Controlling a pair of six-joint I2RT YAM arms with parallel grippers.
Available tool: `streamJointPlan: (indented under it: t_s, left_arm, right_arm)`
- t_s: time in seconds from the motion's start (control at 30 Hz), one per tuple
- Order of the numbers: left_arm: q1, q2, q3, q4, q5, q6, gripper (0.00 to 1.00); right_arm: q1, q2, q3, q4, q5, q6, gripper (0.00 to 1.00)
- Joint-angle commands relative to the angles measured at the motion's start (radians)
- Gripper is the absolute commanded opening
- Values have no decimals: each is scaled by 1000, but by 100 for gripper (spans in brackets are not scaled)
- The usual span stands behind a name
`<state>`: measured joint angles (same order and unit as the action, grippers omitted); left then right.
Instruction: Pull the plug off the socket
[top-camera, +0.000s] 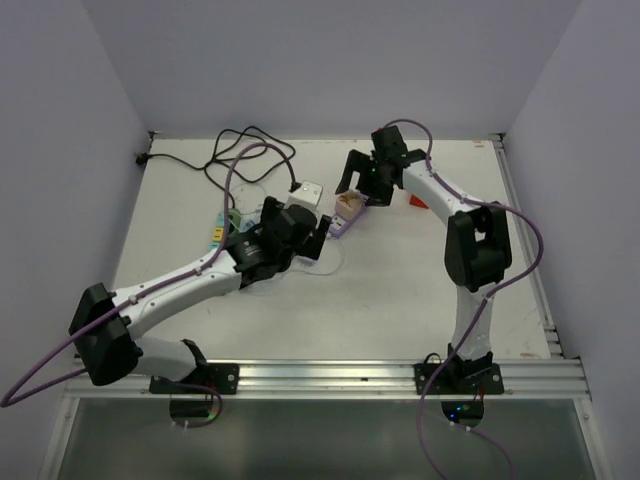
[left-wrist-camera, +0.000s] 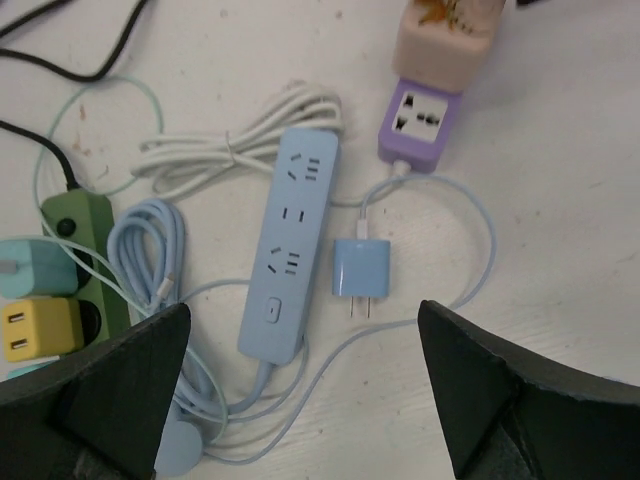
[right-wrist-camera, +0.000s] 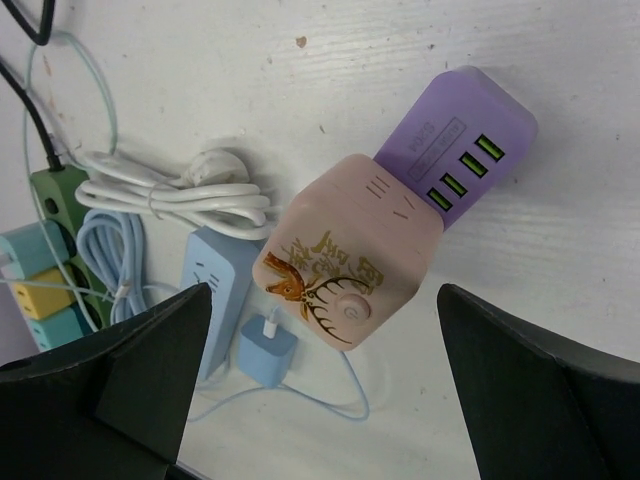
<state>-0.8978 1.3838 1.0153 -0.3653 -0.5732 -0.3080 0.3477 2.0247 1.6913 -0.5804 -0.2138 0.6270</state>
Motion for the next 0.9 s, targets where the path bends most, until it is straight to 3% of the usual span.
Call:
streamJointPlan:
  t_s: [0.0,0.2,0.43,0.83,0.87]
  left_arm:
    - [0,-100,149,-160,-51,-40,100]
    - [2,-193,238,-236,-82,29,100]
    - [7,-281,62,-114,-168,78,100]
    - [57,-319,25,-113,-93,96,100]
    - [60,-318,25,-113,-83,95,100]
  right_arm:
    - [25,35,62,-82,83,-21,99]
    - [51,91,105,-127,146,16,99]
    - [86,153,204,-176,191,33,99]
    - [106,212,304,-268,251,42,98]
    - [106,209,307,-268,249,42,94]
